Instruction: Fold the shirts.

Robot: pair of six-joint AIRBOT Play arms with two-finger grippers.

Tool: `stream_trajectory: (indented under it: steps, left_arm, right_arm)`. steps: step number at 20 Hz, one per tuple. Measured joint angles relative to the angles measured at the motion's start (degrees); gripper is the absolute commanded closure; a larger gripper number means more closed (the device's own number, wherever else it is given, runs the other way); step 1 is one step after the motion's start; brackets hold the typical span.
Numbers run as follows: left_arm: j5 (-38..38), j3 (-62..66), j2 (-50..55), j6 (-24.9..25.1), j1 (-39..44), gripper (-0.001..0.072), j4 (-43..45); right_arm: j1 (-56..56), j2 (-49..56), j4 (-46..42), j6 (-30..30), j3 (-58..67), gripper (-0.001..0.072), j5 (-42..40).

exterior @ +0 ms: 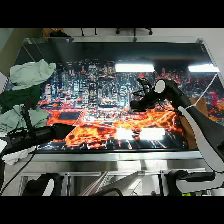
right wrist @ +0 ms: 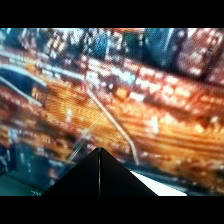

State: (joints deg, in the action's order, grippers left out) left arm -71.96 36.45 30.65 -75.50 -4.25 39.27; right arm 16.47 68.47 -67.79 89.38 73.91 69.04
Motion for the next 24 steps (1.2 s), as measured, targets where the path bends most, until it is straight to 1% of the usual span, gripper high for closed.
stream_trajectory:
  steps: [8,9,10,11,12,13,14,17,18,20,21,24]
  left_arm:
    - [0.2,0.0,0.0,0.0,0.0,0.0689,0.0]
    - [3.1,0.1,0.1,0.1,0.0,0.0689,-0.8]
    - [10.1,3.1,2.7,1.7,-1.1,0.0687,1.0]
    - [16.7,11.6,10.8,4.5,-4.3,0.0349,6.4]
    - [19.6,20.2,19.2,7.6,-6.8,0.0015,10.5]
    - [21.0,26.1,25.4,9.3,-8.2,0.0013,13.0]
    - [22.8,34.6,34.0,11.6,-9.7,0.0012,16.2]
    - [25.5,54.5,54.3,16.5,-11.4,-0.0006,22.4]
    - [26.0,63.6,63.5,18.1,-11.8,-0.0006,24.9]
    - [28.3,74.9,76.6,19.6,-12.5,-0.0006,27.4]
    - [30.7,77.1,80.7,20.2,-12.7,-0.0006,28.0]
    - [42.0,78.5,91.1,22.1,-13.8,-0.0006,29.4]
  right_arm:
    - [0.0,0.0,0.0,0.0,0.0,0.0697,0.0]
    - [0.0,0.0,0.0,0.0,0.0,0.0697,0.0]
    - [0.0,0.1,0.0,0.0,0.0,0.0696,-0.1]
    - [0.0,0.1,0.0,0.0,0.0,0.0697,-0.1]
    - [0.0,0.1,-0.1,0.0,0.0,0.0697,-0.1]
    - [0.0,0.1,-0.1,0.0,0.0,0.0696,-0.1]
    - [0.0,0.2,-0.1,0.0,0.0,0.0696,-0.1]
    - [0.0,0.6,0.0,0.0,0.0,0.0697,-0.2]
    - [0.0,0.9,0.1,0.0,0.0,0.0697,-0.2]
    - [0.0,1.3,0.1,0.0,0.0,0.0697,-0.2]
    - [0.0,1.4,0.1,0.0,0.0,0.0696,-0.2]
    - [0.0,1.7,0.6,0.0,0.0,0.0696,-0.1]
